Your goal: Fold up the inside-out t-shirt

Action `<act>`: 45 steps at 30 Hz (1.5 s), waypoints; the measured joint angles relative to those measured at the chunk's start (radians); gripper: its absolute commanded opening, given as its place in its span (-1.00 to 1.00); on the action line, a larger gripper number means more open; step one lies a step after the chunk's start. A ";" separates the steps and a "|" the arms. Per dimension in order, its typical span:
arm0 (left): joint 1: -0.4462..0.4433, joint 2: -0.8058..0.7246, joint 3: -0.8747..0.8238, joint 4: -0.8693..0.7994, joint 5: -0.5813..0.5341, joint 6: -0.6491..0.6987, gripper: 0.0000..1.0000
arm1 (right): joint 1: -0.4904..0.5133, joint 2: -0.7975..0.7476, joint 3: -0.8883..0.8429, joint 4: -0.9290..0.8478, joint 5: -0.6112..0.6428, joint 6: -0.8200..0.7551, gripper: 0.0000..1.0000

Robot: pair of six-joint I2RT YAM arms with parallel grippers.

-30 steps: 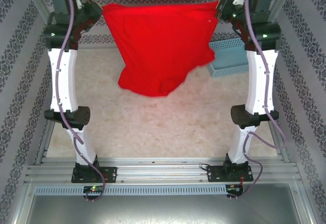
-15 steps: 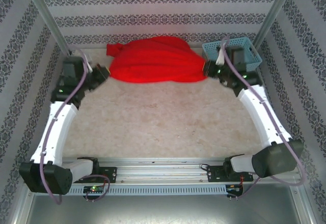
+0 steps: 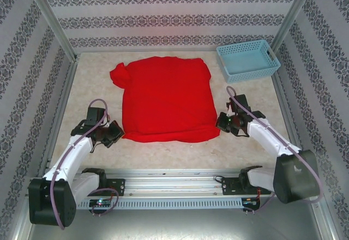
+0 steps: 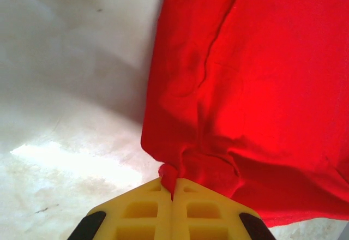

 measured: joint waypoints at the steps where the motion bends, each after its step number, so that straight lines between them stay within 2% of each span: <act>1: 0.000 -0.010 -0.010 -0.001 0.000 -0.004 -1.00 | 0.000 -0.018 -0.011 0.000 0.001 0.008 -1.00; 5: 0.000 -0.025 -0.019 -0.002 -0.008 -0.015 -1.00 | 0.019 -0.034 -0.032 -0.004 0.017 0.028 -1.00; 7: 0.000 -0.042 -0.024 -0.003 -0.012 -0.022 -0.86 | 0.039 -0.035 -0.033 -0.009 0.038 0.032 -0.94; 8: 0.000 -0.050 -0.027 -0.003 -0.013 -0.023 -0.72 | 0.047 -0.035 -0.033 -0.011 0.048 0.032 -0.83; 9: 0.000 -0.057 -0.030 -0.006 -0.016 -0.021 -0.53 | 0.057 -0.035 -0.033 -0.015 0.057 0.033 -0.64; 10: 0.000 -0.064 -0.033 -0.009 -0.017 -0.026 -0.33 | 0.070 -0.035 -0.033 -0.023 0.073 0.035 -0.33; 12: 0.000 -0.081 -0.035 -0.028 -0.025 -0.026 -0.11 | 0.091 -0.037 -0.028 -0.048 0.102 0.031 -0.05; 17: 0.000 -0.160 -0.003 -0.108 -0.063 -0.009 0.16 | 0.198 -0.072 0.052 -0.168 0.255 -0.005 0.29; 20: -0.014 -0.198 0.089 -0.159 -0.100 0.020 0.28 | 0.341 -0.110 0.115 -0.208 0.343 -0.046 0.42; 24: -0.117 -0.197 0.192 -0.175 -0.175 0.058 0.41 | 0.544 -0.080 0.157 -0.186 0.395 -0.102 0.47; 29: -0.270 -0.155 0.173 -0.160 -0.242 0.060 0.50 | 0.672 0.107 0.182 -0.132 0.425 -0.163 0.48; 35: -0.296 -0.113 0.061 -0.100 -0.265 0.049 0.62 | 0.770 0.325 0.225 -0.056 0.447 -0.242 0.47; 39: -0.296 -0.094 0.050 -0.050 -0.275 0.050 0.67 | 0.779 0.405 0.250 -0.033 0.454 -0.280 0.46; 42: -0.296 -0.074 0.050 -0.007 -0.281 0.050 0.69 | 0.779 0.443 0.254 -0.020 0.461 -0.299 0.31; 45: -0.296 -0.064 0.050 0.021 -0.292 0.050 0.71 | 0.779 0.464 0.254 -0.017 0.470 -0.311 -0.03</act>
